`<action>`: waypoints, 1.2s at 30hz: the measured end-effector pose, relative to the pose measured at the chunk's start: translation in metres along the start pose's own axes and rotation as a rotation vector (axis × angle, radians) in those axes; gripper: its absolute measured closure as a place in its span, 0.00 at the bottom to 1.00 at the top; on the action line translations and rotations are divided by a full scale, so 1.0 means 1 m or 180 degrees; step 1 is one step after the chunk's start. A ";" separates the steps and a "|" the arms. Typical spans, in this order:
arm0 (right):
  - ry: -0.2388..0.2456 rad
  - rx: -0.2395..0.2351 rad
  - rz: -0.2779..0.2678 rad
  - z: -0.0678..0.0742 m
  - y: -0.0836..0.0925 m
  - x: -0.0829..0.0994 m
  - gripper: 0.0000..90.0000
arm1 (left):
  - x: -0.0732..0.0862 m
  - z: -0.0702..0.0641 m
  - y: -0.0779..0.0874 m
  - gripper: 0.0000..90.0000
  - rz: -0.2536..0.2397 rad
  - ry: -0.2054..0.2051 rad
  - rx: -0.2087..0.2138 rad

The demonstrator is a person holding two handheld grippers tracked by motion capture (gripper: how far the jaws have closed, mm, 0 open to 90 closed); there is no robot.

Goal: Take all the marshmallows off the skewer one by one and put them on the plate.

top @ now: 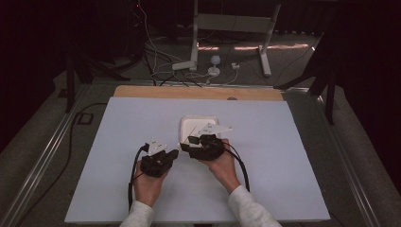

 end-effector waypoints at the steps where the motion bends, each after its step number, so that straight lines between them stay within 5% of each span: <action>1: 0.0004 0.0001 0.0008 0.001 -0.001 0.001 0.63 | 0.000 0.000 0.000 1.00 -0.0004 -0.0005 -0.0001; 22: 0.0100 0.0048 0.0108 0.006 -0.010 0.011 0.90 | -0.002 0.002 0.002 1.00 -0.0036 0.0180 0.0113; 31: 0.0185 0.0314 0.0067 0.008 -0.015 0.010 0.94 | -0.001 0.004 0.002 1.00 -0.0011 0.0233 0.0071; 33: 0.0236 0.0639 0.0037 0.001 -0.012 0.009 0.95 | 0.000 0.001 0.003 1.00 -0.0002 0.0202 0.0110; 36: -0.0108 0.0661 -0.0103 -0.020 -0.005 0.006 0.95 | -0.002 -0.003 0.003 1.00 -0.0008 0.0165 0.0140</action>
Point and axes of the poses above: each handheld gripper's, and its own axes: y roughly backward along the jaws, x roughly out of its underside, z roughly to its left, the point moved 7 cm from there along -y, roughly forward along the jaws, and after that the axes turned 10 degrees about -x, right-handed, at the moved point
